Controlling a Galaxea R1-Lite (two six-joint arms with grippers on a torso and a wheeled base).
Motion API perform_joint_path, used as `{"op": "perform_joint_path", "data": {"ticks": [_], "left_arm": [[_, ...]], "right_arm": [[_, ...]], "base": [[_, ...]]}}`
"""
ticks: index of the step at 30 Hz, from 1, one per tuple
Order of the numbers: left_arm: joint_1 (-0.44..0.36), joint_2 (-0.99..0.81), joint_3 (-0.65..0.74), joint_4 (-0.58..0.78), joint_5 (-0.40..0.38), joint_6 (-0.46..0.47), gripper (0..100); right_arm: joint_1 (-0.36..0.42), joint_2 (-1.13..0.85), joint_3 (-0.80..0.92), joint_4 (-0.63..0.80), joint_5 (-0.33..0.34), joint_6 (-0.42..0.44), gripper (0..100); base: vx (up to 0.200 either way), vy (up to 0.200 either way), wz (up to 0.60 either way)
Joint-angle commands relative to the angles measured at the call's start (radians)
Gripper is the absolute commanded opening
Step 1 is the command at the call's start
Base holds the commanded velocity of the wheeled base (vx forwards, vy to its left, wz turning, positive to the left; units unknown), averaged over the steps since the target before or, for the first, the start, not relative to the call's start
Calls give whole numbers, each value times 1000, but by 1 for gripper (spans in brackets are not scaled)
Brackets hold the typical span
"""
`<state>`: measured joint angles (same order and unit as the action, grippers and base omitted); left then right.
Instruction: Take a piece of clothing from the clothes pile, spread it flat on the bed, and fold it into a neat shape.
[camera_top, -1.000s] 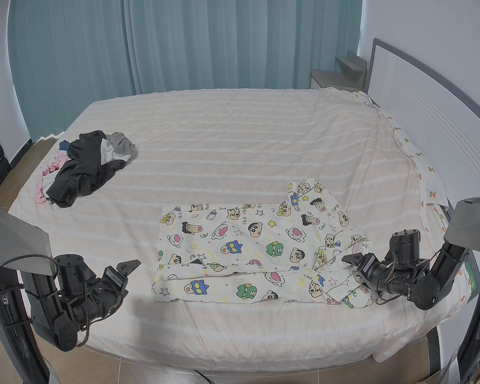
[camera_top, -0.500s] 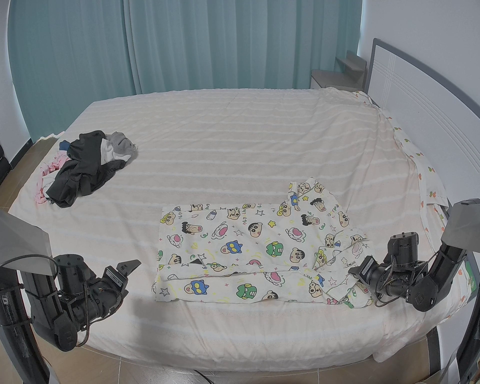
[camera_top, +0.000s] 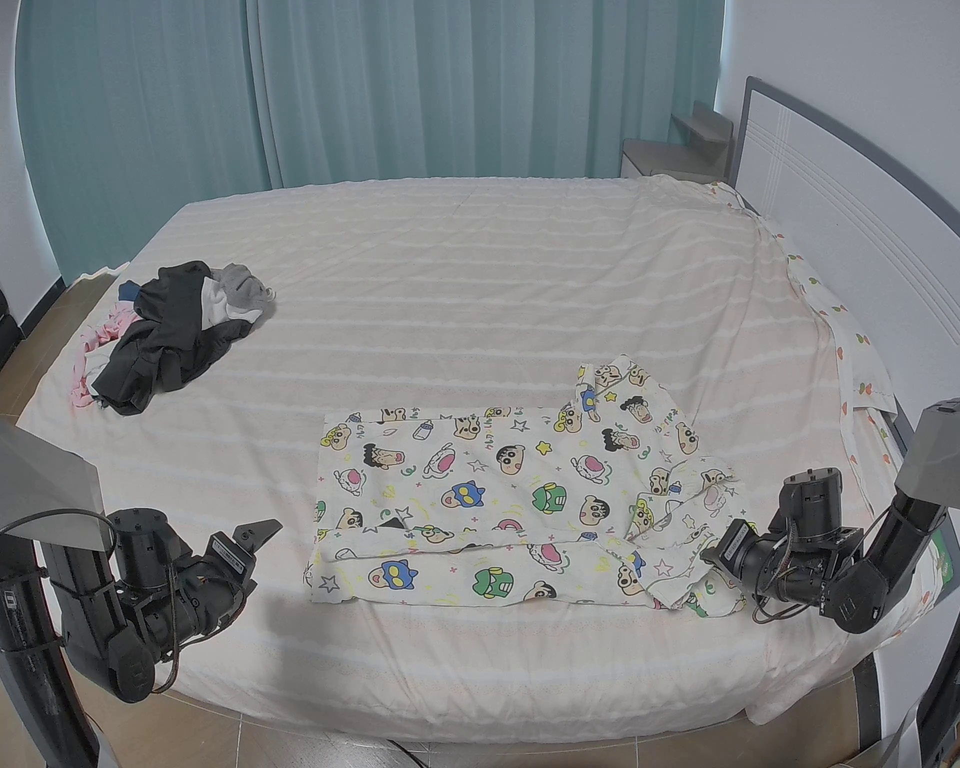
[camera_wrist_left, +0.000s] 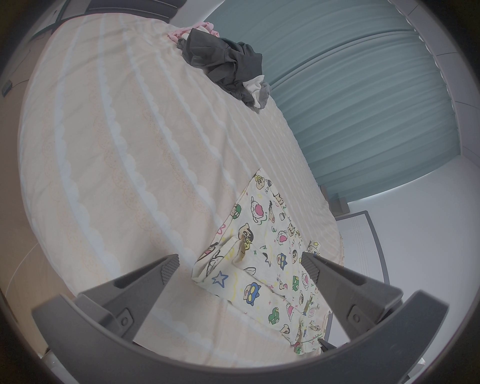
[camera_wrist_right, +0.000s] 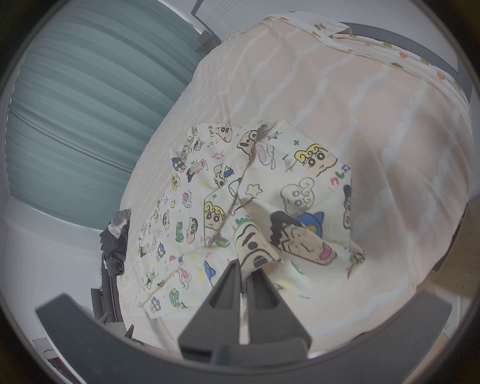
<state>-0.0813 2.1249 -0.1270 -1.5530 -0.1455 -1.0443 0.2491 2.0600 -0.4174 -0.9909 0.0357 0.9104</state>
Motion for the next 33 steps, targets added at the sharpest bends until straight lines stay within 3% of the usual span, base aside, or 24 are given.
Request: {"op": "perform_joint_path", "data": {"ticks": [1,11,12,18,24,27,33], "left_arm": [[0,1,0,-18,0,0,100],[0,1,0,-18,1,0,100],[0,1,0,-18,1,1,100],[0,1,0,-18,1,0,100],[0,1,0,-18,1,0,100],[0,1,0,-18,1,1,100],[0,1,0,-18,1,1,100]], "right_arm": [[22,-29,40,1,-5,-1,0],[12,46,72,-11,-33,4,0],[10,46,77,-11,-33,4,100],[15,32,129,-49,-36,2,100],[16,14,216,-196,-63,-7,100],[42,-43,266,-307,-69,-36,100],[127,-115,253,-318,-59,-67,100]], "base": [[0,0,0],[0,0,0],[0,0,0],[0,0,0],[0,0,0],[0,0,0],[0,0,0]]}}
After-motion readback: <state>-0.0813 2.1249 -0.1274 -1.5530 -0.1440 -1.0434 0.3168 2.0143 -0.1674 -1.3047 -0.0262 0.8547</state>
